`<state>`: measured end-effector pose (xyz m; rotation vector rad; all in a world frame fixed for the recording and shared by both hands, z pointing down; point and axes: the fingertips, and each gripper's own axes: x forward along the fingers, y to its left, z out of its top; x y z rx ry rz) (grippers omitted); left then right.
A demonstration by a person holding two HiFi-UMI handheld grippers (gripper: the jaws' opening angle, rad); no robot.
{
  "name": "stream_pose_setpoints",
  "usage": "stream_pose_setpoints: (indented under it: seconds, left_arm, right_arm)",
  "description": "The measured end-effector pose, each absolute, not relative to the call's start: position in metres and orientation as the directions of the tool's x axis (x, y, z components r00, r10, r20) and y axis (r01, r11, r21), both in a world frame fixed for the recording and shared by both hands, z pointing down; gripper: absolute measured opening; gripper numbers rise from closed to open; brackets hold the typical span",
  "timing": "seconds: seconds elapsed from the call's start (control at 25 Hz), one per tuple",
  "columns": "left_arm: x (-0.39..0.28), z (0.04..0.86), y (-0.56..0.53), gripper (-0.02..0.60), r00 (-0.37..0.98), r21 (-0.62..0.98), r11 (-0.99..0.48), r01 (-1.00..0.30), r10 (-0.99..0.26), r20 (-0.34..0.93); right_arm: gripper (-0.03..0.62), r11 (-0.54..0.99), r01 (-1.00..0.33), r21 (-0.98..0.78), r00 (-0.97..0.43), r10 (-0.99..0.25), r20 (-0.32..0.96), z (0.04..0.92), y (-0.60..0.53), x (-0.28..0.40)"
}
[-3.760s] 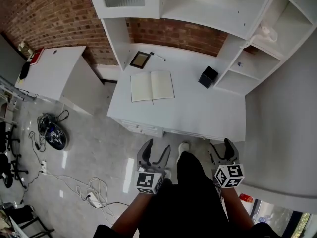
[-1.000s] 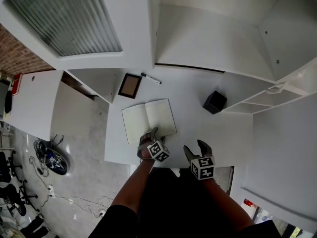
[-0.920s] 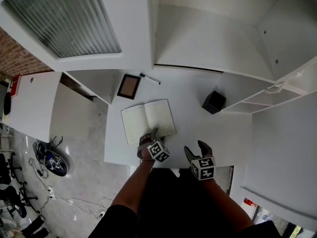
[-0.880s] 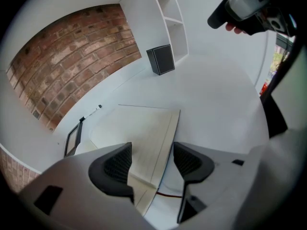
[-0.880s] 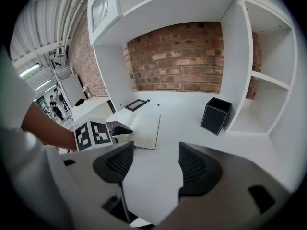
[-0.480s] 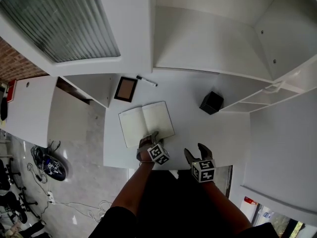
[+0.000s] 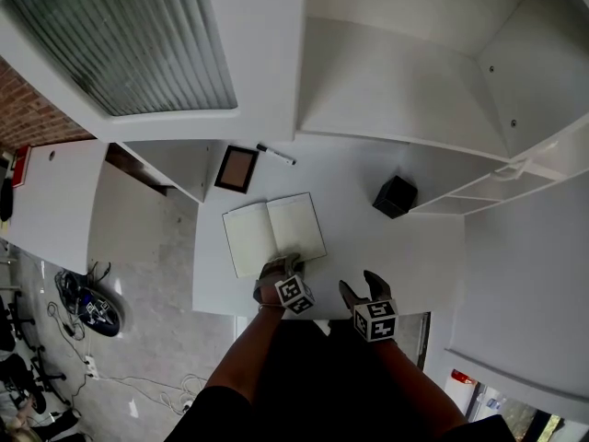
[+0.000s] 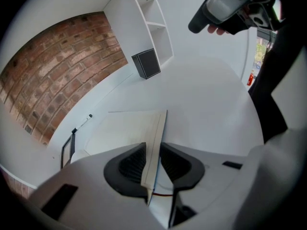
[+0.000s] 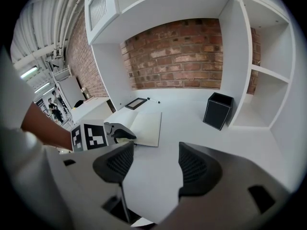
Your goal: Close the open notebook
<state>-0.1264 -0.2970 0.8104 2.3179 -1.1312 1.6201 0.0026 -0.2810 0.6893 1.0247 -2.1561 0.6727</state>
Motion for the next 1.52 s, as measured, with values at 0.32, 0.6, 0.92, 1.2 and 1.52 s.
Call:
stream_pose_setpoints:
  seconds: [0.32, 0.6, 0.92, 1.2, 1.52]
  left_arm:
    - [-0.126, 0.807, -0.293, 0.074, 0.198, -0.31, -0.717, -0.625, -0.529, 0.825]
    - [-0.127, 0.803, -0.292, 0.072, 0.199, -0.316, -0.719, -0.62, -0.533, 0.823]
    - [-0.127, 0.798, -0.293, 0.072, 0.195, -0.313, -0.711, -0.63, -0.535, 0.822]
    - [-0.13, 0.797, -0.295, 0.072, 0.19, -0.311, -0.727, -0.612, -0.517, 0.835]
    - [-0.137, 0.796, -0.291, 0.067, 0.167, -0.296, -0.682, -0.669, -0.526, 0.834]
  right_arm:
    - [0.273, 0.547, -0.811, -0.207, -0.49, -0.444, 0.75, 0.707, -0.281, 0.001]
    - [0.273, 0.597, -0.765, -0.241, -0.526, -0.365, 0.768, 0.741, -0.288, -0.021]
    - [0.27, 0.464, -0.777, -0.425, -0.581, -0.268, 0.769, 0.779, -0.307, -0.042]
    - [0.253, 0.362, -0.756, -0.546, -0.641, -0.238, 0.73, 0.794, -0.326, -0.061]
    - [0.227, 0.267, -0.676, -0.687, -0.736, -0.202, 0.646, 0.8, -0.331, -0.085]
